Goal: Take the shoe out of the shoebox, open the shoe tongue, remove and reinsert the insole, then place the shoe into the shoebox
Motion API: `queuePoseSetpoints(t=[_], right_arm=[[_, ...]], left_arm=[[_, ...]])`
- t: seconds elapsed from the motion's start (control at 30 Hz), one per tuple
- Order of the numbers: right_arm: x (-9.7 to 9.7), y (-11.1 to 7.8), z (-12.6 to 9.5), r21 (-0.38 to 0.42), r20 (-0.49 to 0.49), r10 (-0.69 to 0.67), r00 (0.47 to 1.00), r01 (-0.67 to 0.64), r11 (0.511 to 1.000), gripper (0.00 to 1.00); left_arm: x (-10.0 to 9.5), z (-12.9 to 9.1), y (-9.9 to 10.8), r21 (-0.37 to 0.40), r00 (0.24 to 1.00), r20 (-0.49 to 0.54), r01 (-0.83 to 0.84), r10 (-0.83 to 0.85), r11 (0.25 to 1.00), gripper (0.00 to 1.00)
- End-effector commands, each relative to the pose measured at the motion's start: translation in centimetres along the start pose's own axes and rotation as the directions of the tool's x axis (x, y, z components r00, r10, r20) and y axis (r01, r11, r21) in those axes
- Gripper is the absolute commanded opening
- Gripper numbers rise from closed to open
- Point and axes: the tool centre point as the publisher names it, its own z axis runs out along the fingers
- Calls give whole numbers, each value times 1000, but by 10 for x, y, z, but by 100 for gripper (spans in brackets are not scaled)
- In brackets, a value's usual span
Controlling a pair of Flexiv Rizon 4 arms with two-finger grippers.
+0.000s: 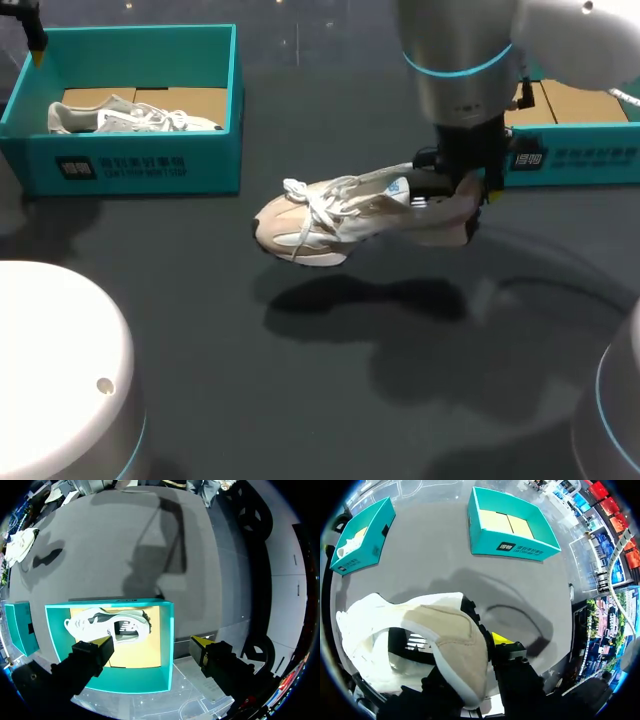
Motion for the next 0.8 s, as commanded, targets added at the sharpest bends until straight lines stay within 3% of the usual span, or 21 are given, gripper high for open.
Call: queuePoseSetpoints(t=[0.03, 0.8], right_arm=[[10, 2, 37, 47, -40, -8, 999, 9, 999, 0], [38, -23, 107, 112, -126, -47, 991, 61, 992, 0]], left_arm=[[0, 0, -1, -2, 1000, -2, -1, 1, 1000, 100], [0, 0, -1, -2, 1000, -2, -1, 1, 1000, 100]])
